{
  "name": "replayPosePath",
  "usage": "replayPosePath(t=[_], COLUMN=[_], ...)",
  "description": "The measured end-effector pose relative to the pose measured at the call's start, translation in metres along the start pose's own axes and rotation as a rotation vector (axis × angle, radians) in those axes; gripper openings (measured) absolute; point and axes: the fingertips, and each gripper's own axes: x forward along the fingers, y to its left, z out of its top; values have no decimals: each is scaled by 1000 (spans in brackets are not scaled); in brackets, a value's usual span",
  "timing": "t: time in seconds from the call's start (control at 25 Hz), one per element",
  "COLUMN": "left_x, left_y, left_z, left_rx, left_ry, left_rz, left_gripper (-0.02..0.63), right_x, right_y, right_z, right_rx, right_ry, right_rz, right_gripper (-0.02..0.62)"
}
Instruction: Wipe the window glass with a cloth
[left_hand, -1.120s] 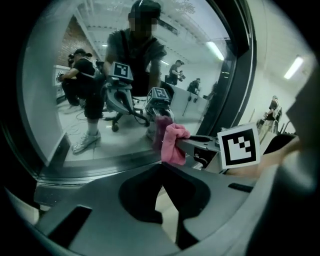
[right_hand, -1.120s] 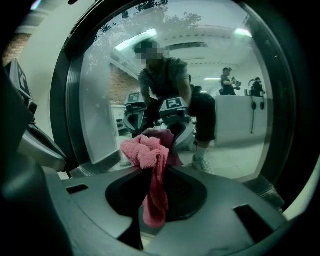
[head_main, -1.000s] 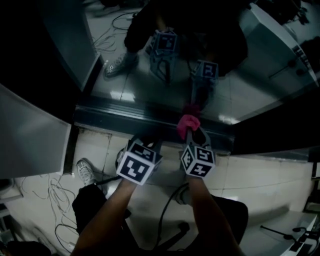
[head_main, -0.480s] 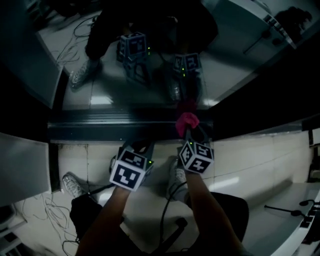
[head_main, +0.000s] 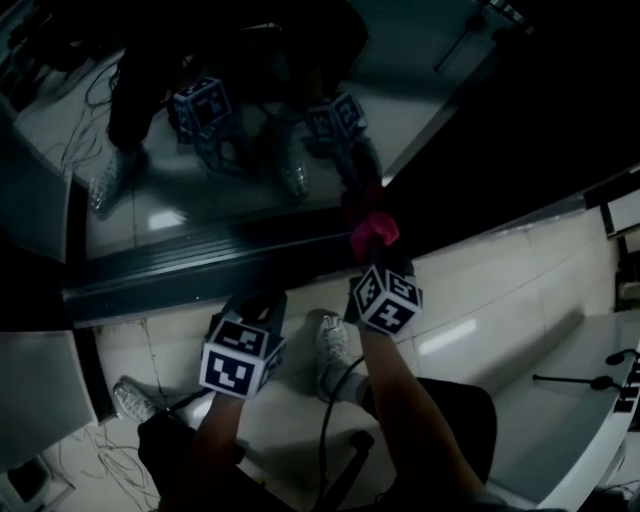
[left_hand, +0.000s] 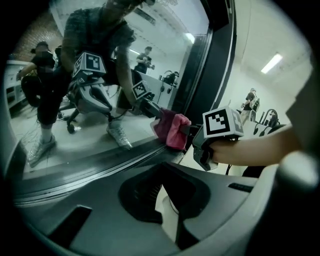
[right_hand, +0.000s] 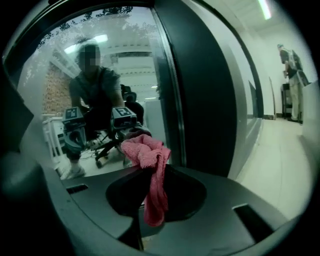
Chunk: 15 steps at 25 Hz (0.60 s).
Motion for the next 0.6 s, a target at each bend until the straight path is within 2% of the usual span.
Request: replayPosePath(t=[0.16,0.48,0.6], left_x=[5,8,7], left_y=[-1,-10,-12], left_z=[-6,-10,-11], left_rx=[20,0,-7], left_ry=[23,40,47], left_rz=[-6,-30,-38], left_gripper=[2,2,2], right_x=[5,11,16], right_y=[-21,-64,-68], right_z=[2,-9,-14], right_rx=[41,114,114], right_ry=[-32,-36,-20], right_rz=[-93,-292,-314], right_gripper=[63,63,63])
